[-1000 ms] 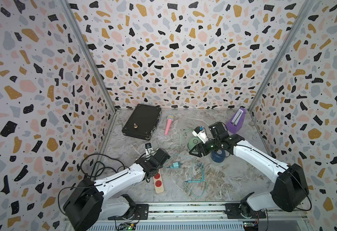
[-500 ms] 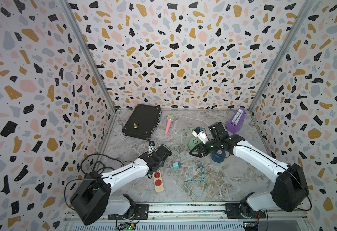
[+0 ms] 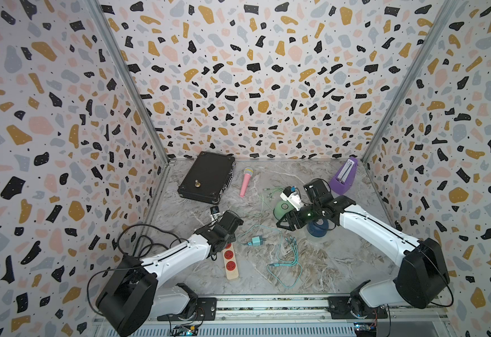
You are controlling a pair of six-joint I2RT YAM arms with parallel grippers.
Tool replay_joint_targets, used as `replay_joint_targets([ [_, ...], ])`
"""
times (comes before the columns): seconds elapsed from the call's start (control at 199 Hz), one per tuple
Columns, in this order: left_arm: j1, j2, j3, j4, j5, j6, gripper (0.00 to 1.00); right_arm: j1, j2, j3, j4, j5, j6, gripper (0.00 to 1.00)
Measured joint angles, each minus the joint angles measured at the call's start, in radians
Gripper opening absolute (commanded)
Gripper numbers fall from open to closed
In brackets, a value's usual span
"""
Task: Charge the cordless meat grinders
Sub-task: Insert the plug into the socket.
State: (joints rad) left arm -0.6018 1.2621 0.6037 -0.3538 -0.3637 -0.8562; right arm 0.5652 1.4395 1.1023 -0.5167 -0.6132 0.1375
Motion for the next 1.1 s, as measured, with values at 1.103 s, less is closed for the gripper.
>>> replay_joint_targets([
  [1.103, 0.043, 0.121, 0.11, -0.081, 0.076, 0.033, 0.0, 0.0, 0.007, 0.0, 0.0, -0.026, 0.005, 0.71],
])
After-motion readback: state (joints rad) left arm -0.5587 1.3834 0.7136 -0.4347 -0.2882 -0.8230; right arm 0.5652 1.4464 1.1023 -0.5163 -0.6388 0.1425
